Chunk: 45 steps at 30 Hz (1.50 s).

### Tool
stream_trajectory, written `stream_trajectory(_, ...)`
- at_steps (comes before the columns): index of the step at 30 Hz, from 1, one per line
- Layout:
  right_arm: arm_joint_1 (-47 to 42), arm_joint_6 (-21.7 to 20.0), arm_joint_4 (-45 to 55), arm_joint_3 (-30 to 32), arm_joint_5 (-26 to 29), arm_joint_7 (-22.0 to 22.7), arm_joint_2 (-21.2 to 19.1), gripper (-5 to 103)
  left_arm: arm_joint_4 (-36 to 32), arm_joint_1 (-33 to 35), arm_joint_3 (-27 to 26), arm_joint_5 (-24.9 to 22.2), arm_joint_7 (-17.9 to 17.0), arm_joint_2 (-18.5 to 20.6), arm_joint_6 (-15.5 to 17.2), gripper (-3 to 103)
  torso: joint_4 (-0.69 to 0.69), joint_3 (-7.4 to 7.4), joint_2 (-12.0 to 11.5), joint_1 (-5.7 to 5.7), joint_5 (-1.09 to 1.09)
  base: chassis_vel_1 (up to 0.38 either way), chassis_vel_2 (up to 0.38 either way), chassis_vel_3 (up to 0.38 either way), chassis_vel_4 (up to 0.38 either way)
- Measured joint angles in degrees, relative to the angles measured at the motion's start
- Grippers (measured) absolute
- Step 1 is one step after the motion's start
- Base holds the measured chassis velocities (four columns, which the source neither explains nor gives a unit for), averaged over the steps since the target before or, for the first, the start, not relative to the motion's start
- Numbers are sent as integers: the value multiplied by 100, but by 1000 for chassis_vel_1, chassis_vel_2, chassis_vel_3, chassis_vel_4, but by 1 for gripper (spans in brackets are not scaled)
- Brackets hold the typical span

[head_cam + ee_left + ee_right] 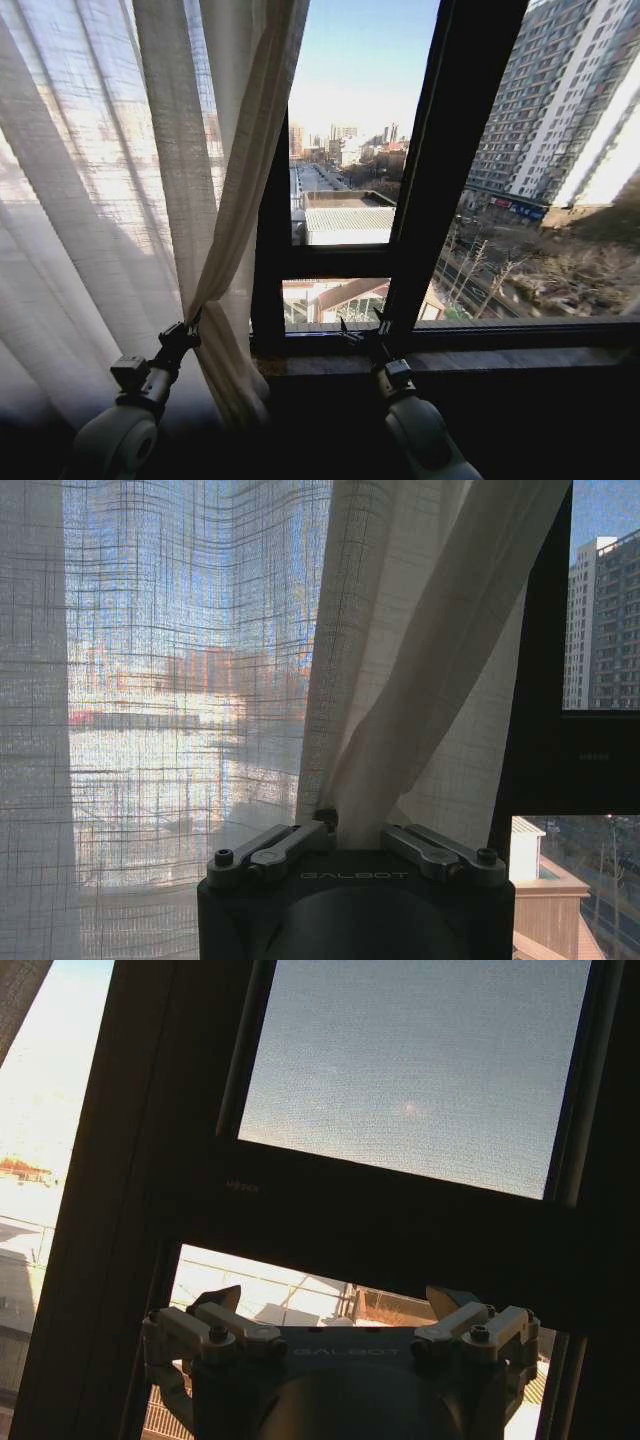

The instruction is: Open the curtains by pulling them apart, changing their state from closed to fully open.

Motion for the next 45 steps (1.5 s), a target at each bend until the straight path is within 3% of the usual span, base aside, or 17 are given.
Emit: stream_trajectory(45, -49, 17, 65, 81, 33, 2, -28, 100, -206, 185, -71, 135, -7, -138, -17, 0, 0, 0, 0, 1, 1, 197, 205, -193, -199)
